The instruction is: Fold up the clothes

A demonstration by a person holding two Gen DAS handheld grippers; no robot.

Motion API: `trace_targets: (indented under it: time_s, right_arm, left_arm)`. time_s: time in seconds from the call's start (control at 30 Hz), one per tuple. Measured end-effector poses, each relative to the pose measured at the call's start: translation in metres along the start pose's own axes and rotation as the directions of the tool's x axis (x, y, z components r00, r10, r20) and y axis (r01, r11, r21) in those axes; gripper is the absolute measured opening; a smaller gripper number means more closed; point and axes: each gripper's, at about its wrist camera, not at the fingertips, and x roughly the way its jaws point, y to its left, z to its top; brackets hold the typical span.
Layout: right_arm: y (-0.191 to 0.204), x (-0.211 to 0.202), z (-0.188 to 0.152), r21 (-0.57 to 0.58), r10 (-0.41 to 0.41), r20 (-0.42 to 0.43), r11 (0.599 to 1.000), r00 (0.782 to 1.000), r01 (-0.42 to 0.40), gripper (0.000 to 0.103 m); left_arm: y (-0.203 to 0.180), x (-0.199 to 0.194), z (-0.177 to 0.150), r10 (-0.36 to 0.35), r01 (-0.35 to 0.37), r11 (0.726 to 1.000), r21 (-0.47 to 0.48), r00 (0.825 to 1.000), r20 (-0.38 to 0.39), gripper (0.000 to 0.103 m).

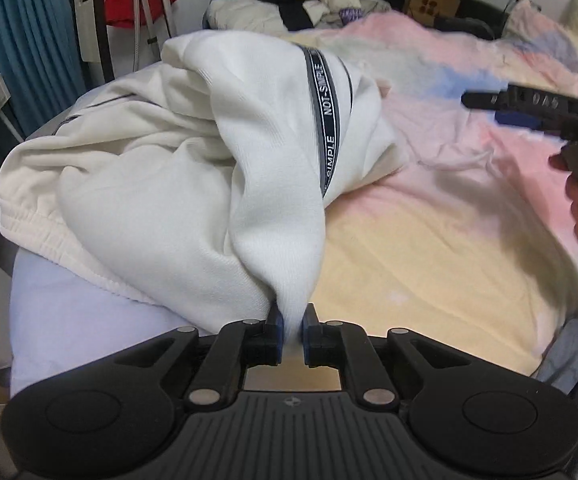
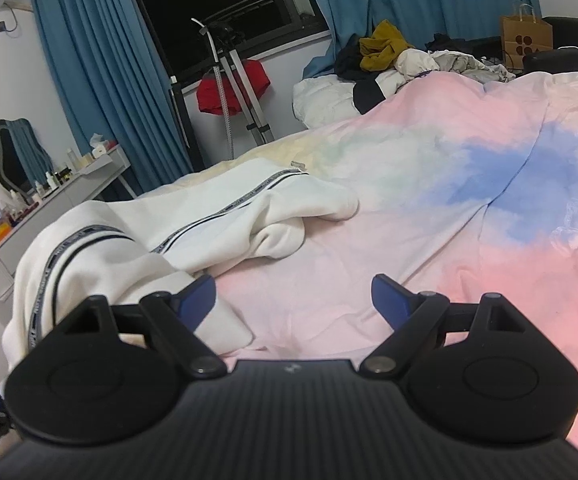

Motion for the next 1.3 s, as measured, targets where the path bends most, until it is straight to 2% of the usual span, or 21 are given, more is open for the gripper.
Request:
trace_targets:
  time_s: [0.03, 0.2, 0.33, 0.43, 0.5, 0.6, 0.7, 0.8, 0.83, 0.87, 0.93, 1.0, 1.07, 1.17, 1.23, 1.3]
  right_arm:
    - [-0.001, 0.0, 0.0, 0.003, -0.002, 0.001, 1.0, 1.0, 0.002, 0.086]
    - [-0.006, 0.0, 0.003, 0.031, -0.007, 0.008, 1.0, 1.0, 0.007, 0.086]
    - [-0.01, -0.005, 0.007, 0.058, -0.023, 0.027, 0.998, 0.999, 0.021, 0.086]
    - [-0.016, -0.01, 0.011, 0.088, -0.04, 0.05, 0.995, 0.998, 0.035, 0.086]
    - [-0.021, -0.011, 0.013, 0.111, -0.047, 0.055, 0.993, 0.997, 0.041, 0.086]
    - [-0.028, -0.008, 0.013, 0.148, -0.049, 0.044, 0.988, 0.998, 0.042, 0.086]
    - [-0.033, -0.003, 0.011, 0.159, -0.055, 0.028, 0.986, 0.998, 0.05, 0.086]
    - [-0.037, 0.005, 0.01, 0.189, -0.042, 0.009, 0.981, 0.999, 0.04, 0.086]
    - [-0.038, 0.007, 0.01, 0.202, -0.036, 0.006, 0.979, 0.999, 0.034, 0.086]
    - [-0.039, 0.01, 0.01, 0.214, -0.031, 0.005, 0.976, 1.0, 0.029, 0.086]
    - [-0.041, 0.015, 0.011, 0.221, -0.024, 0.001, 0.975, 1.0, 0.023, 0.086]
    - [-0.042, 0.019, 0.011, 0.218, -0.02, -0.001, 0.976, 1.0, 0.02, 0.086]
    - [-0.045, 0.022, 0.011, 0.23, -0.022, -0.007, 0.973, 1.0, 0.023, 0.086]
    - [-0.052, 0.02, 0.013, 0.258, -0.029, 0.002, 0.966, 1.0, 0.028, 0.086]
    - [-0.057, 0.016, 0.014, 0.271, -0.045, 0.019, 0.962, 0.999, 0.038, 0.086]
    - [-0.064, 0.011, 0.017, 0.295, -0.056, 0.038, 0.955, 0.998, 0.043, 0.086]
  left_arm:
    - [0.001, -0.004, 0.0, -0.008, 0.008, 1.0, 0.003, 1.0, 0.015, 0.018]
    - [-0.007, -0.035, 0.019, -0.037, 0.034, 0.999, 0.026, 0.991, 0.126, 0.058]
    - [-0.014, -0.059, 0.034, -0.06, 0.051, 0.998, 0.046, 0.975, 0.216, 0.064]
    - [-0.02, -0.075, 0.05, -0.074, 0.058, 0.996, 0.065, 0.956, 0.285, 0.072]
    - [-0.031, -0.068, 0.077, -0.049, 0.022, 0.996, 0.09, 0.947, 0.317, 0.076]
    - [-0.042, -0.04, 0.124, 0.013, -0.048, 0.993, 0.107, 0.95, 0.313, 0.076]
    - [-0.028, -0.01, 0.165, 0.091, -0.101, 0.995, 0.022, 0.958, 0.274, 0.076]
    - [0.002, 0.011, 0.19, 0.183, -0.162, 0.981, -0.102, 0.953, 0.243, 0.077]
    - [0.014, 0.019, 0.194, 0.191, -0.16, 0.975, -0.151, 0.956, 0.224, 0.077]
    - [0.028, 0.026, 0.196, 0.185, -0.143, 0.968, -0.205, 0.962, 0.201, 0.076]
    - [0.055, 0.042, 0.201, 0.168, -0.113, 0.944, -0.31, 0.973, 0.156, 0.065]
    - [0.068, 0.049, 0.205, 0.107, -0.042, 0.935, -0.351, 0.98, 0.168, 0.031]
    - [0.065, 0.048, 0.21, 0.079, -0.008, 0.939, -0.344, 0.978, 0.193, 0.014]
    - [0.034, 0.035, 0.221, 0.072, -0.01, 0.969, -0.245, 0.967, 0.245, 0.01]
    - [0.001, 0.02, 0.223, 0.039, 0.011, 0.985, -0.171, 0.958, 0.283, 0.009]
    - [-0.041, 0.002, 0.211, -0.004, 0.01, 1.0, -0.015, 0.944, 0.331, 0.009]
